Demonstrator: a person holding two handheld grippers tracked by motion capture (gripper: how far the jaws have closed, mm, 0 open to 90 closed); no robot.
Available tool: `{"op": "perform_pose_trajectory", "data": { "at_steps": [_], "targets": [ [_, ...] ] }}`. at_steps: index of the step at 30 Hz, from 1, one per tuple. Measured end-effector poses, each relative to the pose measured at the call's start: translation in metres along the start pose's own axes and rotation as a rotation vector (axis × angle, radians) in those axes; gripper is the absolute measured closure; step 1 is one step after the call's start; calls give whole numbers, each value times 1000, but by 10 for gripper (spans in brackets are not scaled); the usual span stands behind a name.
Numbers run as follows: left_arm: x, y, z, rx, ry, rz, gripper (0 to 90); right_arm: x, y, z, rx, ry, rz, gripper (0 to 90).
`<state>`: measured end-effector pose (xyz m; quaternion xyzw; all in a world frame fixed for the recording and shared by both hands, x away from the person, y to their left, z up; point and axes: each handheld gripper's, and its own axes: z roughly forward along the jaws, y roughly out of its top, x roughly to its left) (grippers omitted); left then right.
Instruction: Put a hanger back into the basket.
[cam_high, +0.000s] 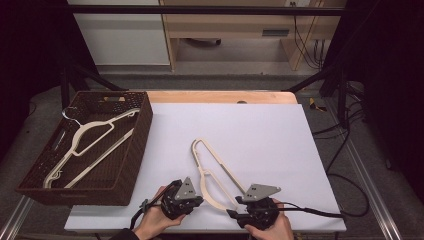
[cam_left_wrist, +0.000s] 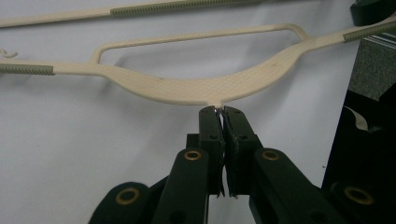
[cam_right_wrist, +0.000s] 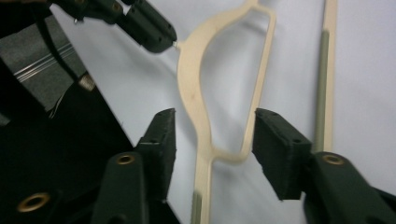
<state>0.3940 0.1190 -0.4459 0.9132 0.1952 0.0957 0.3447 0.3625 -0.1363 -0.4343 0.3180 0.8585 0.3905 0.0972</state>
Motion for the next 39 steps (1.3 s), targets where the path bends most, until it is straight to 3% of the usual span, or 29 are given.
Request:
{"op": "perform_pose_trajectory", "data": {
  "at_steps": [2, 12, 16, 21, 25, 26, 27, 28, 33, 36, 39],
  "targets": [
    [0, 0, 0, 5, 1, 5, 870, 2, 6, 7, -5, 9, -5, 453],
    [-3, 3, -2, 8, 12, 28, 871, 12, 20, 49, 78, 14, -64, 471],
    [-4, 3, -2, 3, 8, 24, 871, 15, 19, 58, 110, 4, -86, 524],
    [-4, 3, -2, -4, 1, 17, 870, 16, 16, 64, 151, -16, -114, 651],
    [-3, 2, -3, -18, -6, 11, 867, 17, 16, 63, 145, 8, -134, 724],
    [-3, 2, -4, -45, -14, -10, 864, 17, 16, 62, 146, 5, -141, 727],
    [-1, 2, -6, -52, -24, 3, 857, 17, 16, 61, 134, 9, -143, 730],
    [-1, 2, -8, -96, -41, -24, 824, 17, 16, 60, 137, 2, -145, 732],
    [10, 5, -30, -276, -59, -88, 492, 16, 19, 51, 127, -14, -150, 745],
    [18, 5, -45, -351, -14, -108, 357, 14, 21, 45, 119, -22, -160, 750],
    [28, 3, -61, -407, 41, -133, 292, 12, 25, 36, 110, -44, -155, 756]
  ]
}}
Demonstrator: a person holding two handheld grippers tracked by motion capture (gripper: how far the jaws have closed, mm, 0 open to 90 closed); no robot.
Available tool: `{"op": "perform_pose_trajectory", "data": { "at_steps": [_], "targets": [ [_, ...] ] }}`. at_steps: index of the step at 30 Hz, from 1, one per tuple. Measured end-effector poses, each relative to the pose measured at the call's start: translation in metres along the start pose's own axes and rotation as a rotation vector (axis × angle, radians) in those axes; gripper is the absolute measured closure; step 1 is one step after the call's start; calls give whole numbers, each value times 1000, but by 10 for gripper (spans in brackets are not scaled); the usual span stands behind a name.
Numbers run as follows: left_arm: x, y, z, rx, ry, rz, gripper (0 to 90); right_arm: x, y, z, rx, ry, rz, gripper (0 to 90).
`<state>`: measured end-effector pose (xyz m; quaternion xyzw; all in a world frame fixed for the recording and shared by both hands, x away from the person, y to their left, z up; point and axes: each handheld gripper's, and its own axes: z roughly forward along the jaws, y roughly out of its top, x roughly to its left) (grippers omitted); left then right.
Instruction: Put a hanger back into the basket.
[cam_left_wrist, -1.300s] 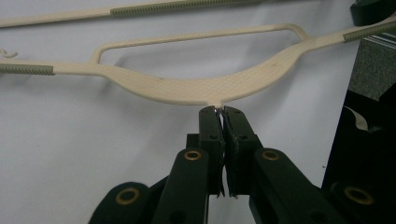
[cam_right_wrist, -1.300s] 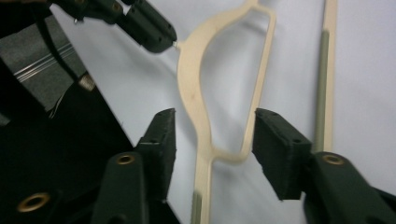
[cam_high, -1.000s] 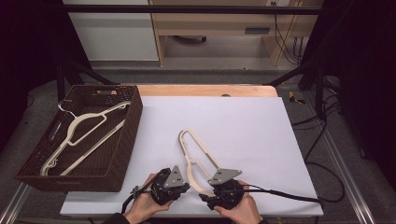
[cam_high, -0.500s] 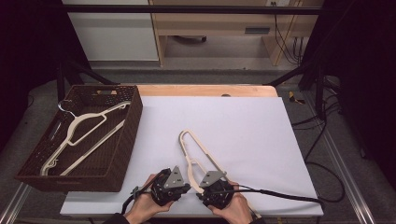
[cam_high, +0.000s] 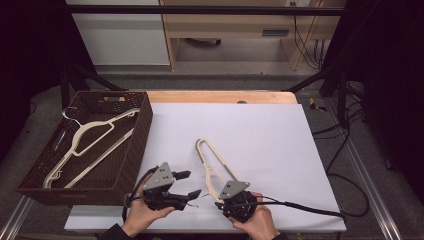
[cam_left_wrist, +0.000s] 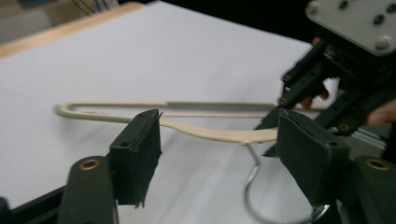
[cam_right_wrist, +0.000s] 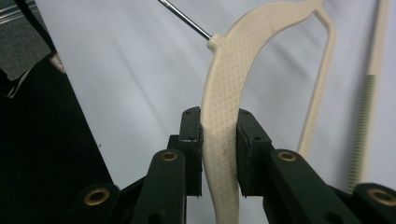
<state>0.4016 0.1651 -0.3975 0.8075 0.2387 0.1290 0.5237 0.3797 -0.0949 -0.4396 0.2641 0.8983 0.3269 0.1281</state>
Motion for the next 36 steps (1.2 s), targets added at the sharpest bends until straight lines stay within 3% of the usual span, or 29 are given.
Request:
{"op": "perform_pose_trajectory", "data": {
  "at_steps": [3, 8, 11, 16, 21, 27, 31, 36],
  "targets": [
    [11, 2, -13, -35, 44, -21, 260, -5, 2, -10, -16, -25, -1, 765],
    [24, 0, -23, -45, 80, -49, 227, -18, 4, -27, -43, -72, 14, 782],
    [27, -1, -25, -30, 87, -53, 222, -28, 3, -35, -67, -85, 46, 794],
    [29, -4, -23, -1, 102, -49, 217, -43, 2, -49, -75, -157, 74, 824],
    [29, -4, -23, 10, 111, -39, 214, -58, -2, -58, -96, -191, 126, 865],
    [29, -1, -27, 12, 108, -21, 213, -64, -1, -63, -123, -145, 135, 866],
    [26, 5, -30, 14, 92, -1, 207, -61, 4, -63, -163, -51, 116, 866],
    [21, 9, -28, 33, 62, 29, 196, -49, 17, -57, -172, 58, 44, 866]
  ]
}}
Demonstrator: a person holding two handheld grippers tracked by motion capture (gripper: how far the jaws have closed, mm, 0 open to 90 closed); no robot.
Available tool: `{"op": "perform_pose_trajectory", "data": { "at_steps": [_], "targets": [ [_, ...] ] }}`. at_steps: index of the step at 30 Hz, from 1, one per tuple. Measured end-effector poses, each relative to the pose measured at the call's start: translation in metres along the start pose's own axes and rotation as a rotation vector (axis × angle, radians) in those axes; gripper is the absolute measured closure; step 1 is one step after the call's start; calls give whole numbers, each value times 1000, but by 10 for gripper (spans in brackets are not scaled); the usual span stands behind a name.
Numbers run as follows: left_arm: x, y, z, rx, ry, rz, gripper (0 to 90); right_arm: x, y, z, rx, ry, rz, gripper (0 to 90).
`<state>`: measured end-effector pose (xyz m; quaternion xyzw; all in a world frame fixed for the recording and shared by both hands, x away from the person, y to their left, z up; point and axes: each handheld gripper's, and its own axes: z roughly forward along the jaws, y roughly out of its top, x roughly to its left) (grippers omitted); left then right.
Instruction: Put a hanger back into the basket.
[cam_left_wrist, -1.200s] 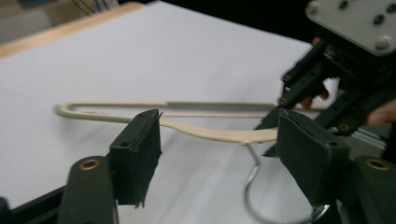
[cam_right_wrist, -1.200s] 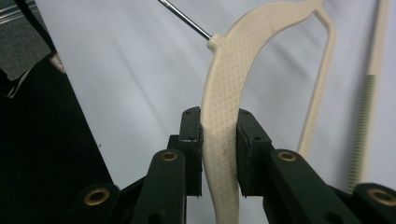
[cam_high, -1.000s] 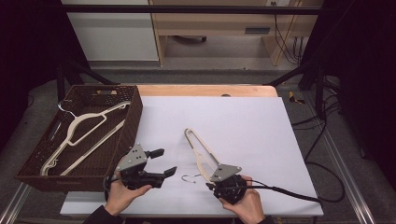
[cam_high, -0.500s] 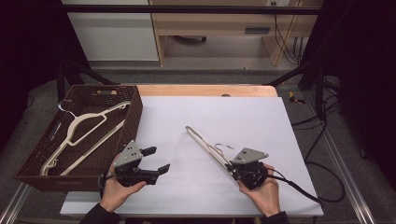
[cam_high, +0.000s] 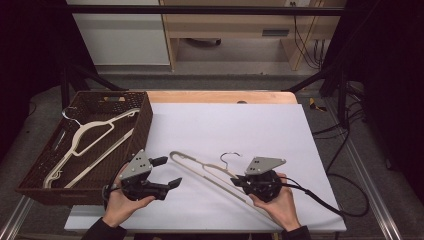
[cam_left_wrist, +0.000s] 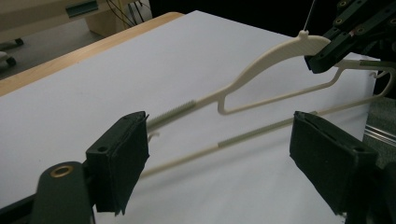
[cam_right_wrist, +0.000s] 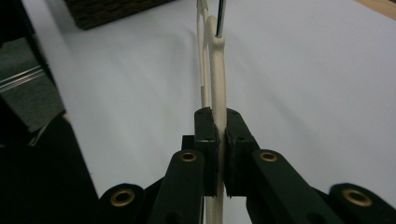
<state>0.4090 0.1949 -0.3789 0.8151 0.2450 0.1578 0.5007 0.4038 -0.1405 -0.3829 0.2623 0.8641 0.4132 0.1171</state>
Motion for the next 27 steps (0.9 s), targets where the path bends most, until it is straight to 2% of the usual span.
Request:
{"op": "perform_pose_trajectory", "data": {
  "at_steps": [4, 7, 12, 18, 22, 25, 27],
  "targets": [
    [-5, -1, 7, 33, -23, 29, 196, 10, 7, 11, -7, 86, -24, 867],
    [-9, -2, 14, 61, -49, 53, 213, 17, 10, 17, -5, 123, -33, 867],
    [-18, -3, 24, 95, -94, 106, 331, 24, 12, 24, -5, 164, -49, 866],
    [-22, -5, 32, 128, -120, 136, 534, 30, 14, 28, -4, 191, -59, 866],
    [-23, -6, 33, 148, -119, 154, 648, 32, 15, 31, 1, 210, -62, 866],
    [-24, -6, 33, 161, -120, 169, 672, 31, 14, 32, -3, 216, -64, 865],
    [-26, -6, 32, 171, -115, 197, 690, 31, 14, 32, -6, 217, -64, 862]
  ]
}}
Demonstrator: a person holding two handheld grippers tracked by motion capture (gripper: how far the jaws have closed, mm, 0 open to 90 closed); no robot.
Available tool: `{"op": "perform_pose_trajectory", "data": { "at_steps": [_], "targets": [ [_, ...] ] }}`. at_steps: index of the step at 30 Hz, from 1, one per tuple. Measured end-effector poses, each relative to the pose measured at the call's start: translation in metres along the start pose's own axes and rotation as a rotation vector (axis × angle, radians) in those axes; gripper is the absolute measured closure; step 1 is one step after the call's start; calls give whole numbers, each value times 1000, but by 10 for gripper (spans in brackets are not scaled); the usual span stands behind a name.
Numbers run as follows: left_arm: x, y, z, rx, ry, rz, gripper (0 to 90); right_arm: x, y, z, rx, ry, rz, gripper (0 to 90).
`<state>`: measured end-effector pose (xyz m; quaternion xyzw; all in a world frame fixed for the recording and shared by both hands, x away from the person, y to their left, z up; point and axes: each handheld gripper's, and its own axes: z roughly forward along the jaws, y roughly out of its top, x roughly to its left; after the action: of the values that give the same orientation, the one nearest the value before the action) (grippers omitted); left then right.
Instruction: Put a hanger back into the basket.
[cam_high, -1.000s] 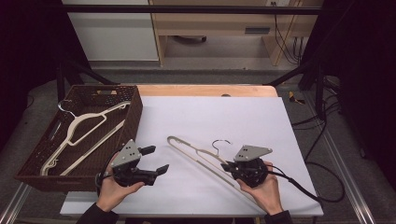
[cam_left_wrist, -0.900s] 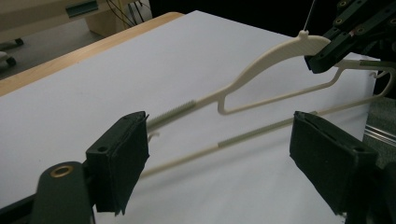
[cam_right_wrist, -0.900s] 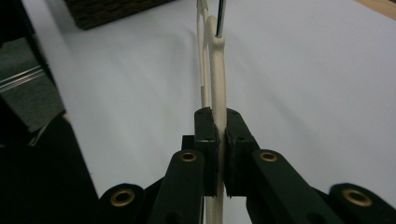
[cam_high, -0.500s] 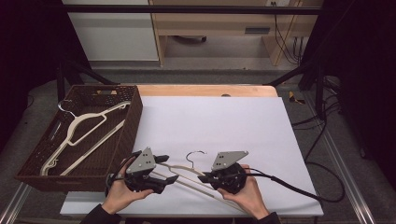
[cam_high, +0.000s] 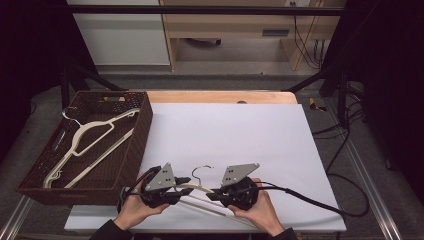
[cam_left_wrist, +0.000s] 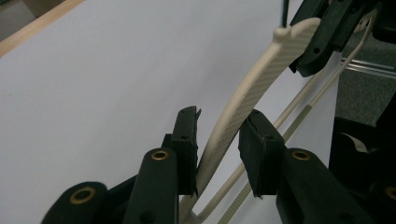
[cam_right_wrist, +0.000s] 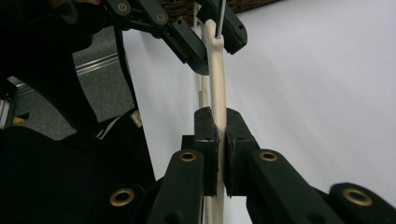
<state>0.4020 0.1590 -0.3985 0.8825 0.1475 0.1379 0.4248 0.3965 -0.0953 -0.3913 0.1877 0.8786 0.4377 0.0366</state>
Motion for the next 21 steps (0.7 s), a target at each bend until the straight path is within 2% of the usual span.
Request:
{"op": "perform_pose_trajectory", "data": {
  "at_steps": [3, 4, 6, 8, 12, 17, 21],
  "targets": [
    [-2, 1, -2, 7, -10, 5, 731, -1, 0, -2, 1, -23, -5, 829],
    [-3, 2, -2, 13, -21, 1, 747, -1, 0, -2, 1, -40, 8, 815],
    [-5, 2, -2, 20, -37, -3, 773, -3, -1, -3, -3, -51, 3, 792],
    [-6, 3, -2, 25, -50, -25, 788, -4, -2, -3, -8, -65, 9, 762],
    [-9, 4, -2, 34, -67, -23, 829, -7, -4, -2, -24, -118, 7, 674],
    [-14, 5, -1, 26, -102, -49, 861, -7, -5, -1, -27, -154, -2, 603],
    [-14, 5, -4, 13, -102, -86, 866, -7, -5, -2, -43, -176, -2, 544]
  ]
}}
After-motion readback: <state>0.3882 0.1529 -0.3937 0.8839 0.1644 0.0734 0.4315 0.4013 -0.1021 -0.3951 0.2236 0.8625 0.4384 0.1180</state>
